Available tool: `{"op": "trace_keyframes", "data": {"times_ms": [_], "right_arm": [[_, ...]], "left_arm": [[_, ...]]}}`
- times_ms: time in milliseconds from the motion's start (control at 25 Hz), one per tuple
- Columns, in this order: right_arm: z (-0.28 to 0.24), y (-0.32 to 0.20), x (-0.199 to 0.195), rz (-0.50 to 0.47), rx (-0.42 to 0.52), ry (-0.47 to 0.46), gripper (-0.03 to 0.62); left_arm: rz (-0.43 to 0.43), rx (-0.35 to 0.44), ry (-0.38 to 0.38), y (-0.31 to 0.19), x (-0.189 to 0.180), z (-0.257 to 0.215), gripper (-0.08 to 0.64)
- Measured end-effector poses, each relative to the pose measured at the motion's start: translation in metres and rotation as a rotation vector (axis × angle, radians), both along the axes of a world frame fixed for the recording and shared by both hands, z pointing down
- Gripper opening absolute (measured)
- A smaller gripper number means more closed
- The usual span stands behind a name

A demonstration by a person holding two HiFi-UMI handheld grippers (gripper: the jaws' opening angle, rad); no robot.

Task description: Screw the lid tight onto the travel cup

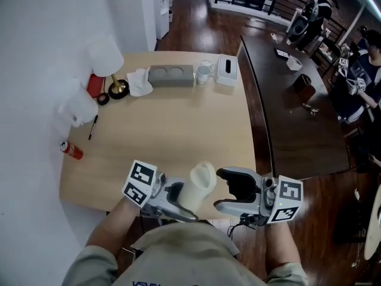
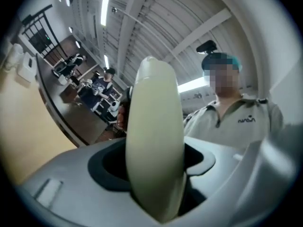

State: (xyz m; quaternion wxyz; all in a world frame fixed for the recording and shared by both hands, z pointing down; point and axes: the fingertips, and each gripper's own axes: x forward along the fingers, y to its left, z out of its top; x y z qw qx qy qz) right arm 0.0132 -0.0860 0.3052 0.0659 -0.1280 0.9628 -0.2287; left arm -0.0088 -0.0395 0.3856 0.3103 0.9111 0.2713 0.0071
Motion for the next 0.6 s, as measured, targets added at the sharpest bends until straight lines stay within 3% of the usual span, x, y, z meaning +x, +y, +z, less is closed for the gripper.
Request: {"op": "trace_keyframes", "data": {"times_ms": [320, 600], "right_arm": [[-0.037, 0.033, -0.037, -0.261, 0.109, 0.018, 0.331], [-0.042, 0.037, -0.046, -0.255, 0.154, 0.049, 0.323]], "left_arm": [[0.185, 0.121, 0.03, 0.037, 0.0, -0.018, 0.316], [0.189, 0.172, 0.0, 0.044, 0.003, -0.015, 0.316]]}}
